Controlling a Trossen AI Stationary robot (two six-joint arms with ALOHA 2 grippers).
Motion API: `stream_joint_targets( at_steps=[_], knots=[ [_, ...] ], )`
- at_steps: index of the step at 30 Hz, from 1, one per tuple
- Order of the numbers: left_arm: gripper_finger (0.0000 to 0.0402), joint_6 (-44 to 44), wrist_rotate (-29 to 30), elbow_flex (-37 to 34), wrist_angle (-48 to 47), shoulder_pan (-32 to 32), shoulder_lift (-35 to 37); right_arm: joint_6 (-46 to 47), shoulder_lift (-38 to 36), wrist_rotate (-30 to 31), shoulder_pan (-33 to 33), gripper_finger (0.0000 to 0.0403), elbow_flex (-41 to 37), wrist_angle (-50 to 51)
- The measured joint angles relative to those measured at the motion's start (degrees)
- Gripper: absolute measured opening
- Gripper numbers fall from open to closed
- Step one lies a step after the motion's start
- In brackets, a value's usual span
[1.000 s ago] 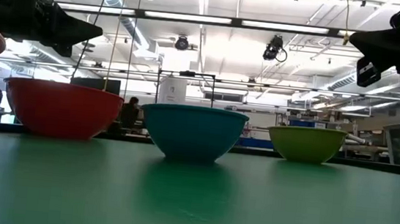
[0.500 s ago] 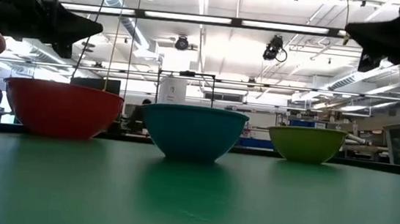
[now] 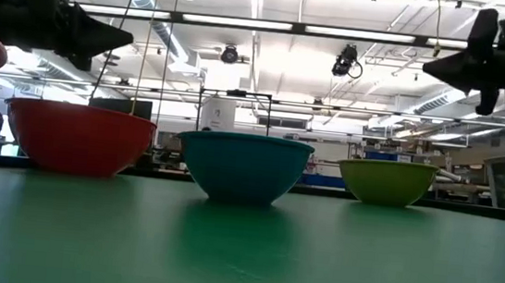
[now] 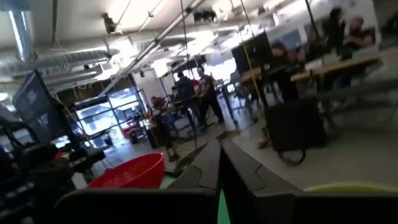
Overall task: Nest bowls inside each other
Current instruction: Stack the orange bowl into the large red bowl
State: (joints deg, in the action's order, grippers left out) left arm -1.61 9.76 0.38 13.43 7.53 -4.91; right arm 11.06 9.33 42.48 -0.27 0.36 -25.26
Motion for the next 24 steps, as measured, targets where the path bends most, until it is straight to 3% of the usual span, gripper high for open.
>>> stream_joint_targets(
  at_steps=[5,13,18,24],
  knots=[
    [0.0068,1.8,0.1,0.1,7.7,0.0,-6.6,1.0,7.4,-8.5,-4.4,0.0018,0.0,-3.6],
    [0.0162,5.6,-0.7,6.4,7.5,-1.5,-21.4,9.1,23.8,-8.3,-10.1,0.0027,1.0,-5.7],
    [0.0176,6.3,-2.1,10.5,7.7,-4.5,-30.8,12.5,35.6,-11.2,-10.3,0.0061,4.9,-7.4],
    [0.0176,4.0,-1.9,14.8,7.6,-8.6,-37.6,12.8,50.6,-12.5,-6.9,0.0132,13.8,-13.0]
  ],
)
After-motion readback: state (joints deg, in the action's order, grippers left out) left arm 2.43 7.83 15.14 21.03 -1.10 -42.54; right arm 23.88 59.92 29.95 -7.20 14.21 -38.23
